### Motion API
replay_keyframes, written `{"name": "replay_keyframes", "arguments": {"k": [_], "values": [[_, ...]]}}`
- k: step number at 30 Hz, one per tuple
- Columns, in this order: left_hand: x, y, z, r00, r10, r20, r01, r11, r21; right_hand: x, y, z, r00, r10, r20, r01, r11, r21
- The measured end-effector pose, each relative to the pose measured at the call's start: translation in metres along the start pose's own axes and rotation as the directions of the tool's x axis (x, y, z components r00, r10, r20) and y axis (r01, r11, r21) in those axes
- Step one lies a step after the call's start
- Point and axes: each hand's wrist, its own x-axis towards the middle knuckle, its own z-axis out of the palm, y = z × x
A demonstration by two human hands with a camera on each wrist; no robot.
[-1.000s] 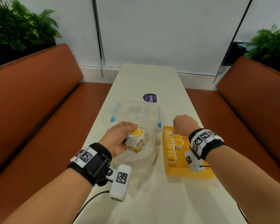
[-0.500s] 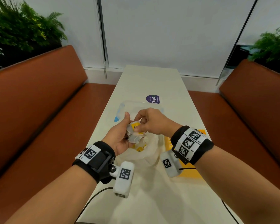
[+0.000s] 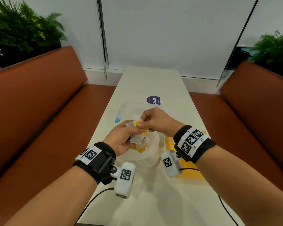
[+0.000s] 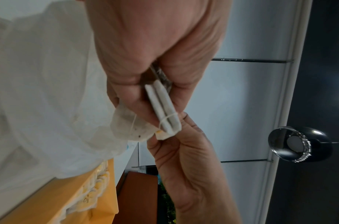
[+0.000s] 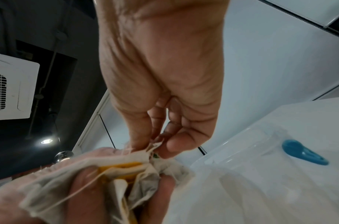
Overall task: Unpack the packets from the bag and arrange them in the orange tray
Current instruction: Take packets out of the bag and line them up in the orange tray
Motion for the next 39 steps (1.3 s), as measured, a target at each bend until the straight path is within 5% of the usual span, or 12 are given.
{"name": "replay_keyframes", "arguments": {"k": [11,22,25,27,30,35,39], "values": [[0.005,0.002,0.0,1.0,-0.03,-0.004,0.03,0.999,-0.033,0.003,-0.003,-0.01,0.991,-0.013,-0.133,0.008,0.999,-0.039],[0.008,0.003,0.005,0.999,-0.029,-0.025,0.029,0.999,-0.018,-0.002,0.003,-0.029,0.963,0.026,-0.27,0.042,0.97,0.241],[0.01,0.001,0.003,0.999,-0.021,-0.03,0.021,1.0,-0.004,-0.003,0.009,-0.043,0.924,-0.014,-0.383,0.0,0.999,-0.036],[0.011,0.001,0.001,0.999,-0.017,-0.038,0.017,1.0,0.0,-0.001,0.019,-0.058,0.915,-0.079,-0.397,-0.083,0.923,-0.376],[0.012,0.001,-0.002,0.999,-0.015,-0.052,0.015,1.0,-0.002,-0.002,0.043,-0.078,0.958,-0.028,-0.285,-0.198,0.653,-0.731],[0.011,-0.001,-0.001,0.999,-0.012,-0.044,0.013,1.0,0.004,-0.011,0.083,-0.079,0.967,0.168,-0.192,-0.239,0.334,-0.912],[0.013,-0.004,-0.002,0.999,-0.016,-0.049,0.017,1.0,0.014,-0.008,0.105,-0.074,0.954,0.272,-0.126,-0.205,0.285,-0.936]]}}
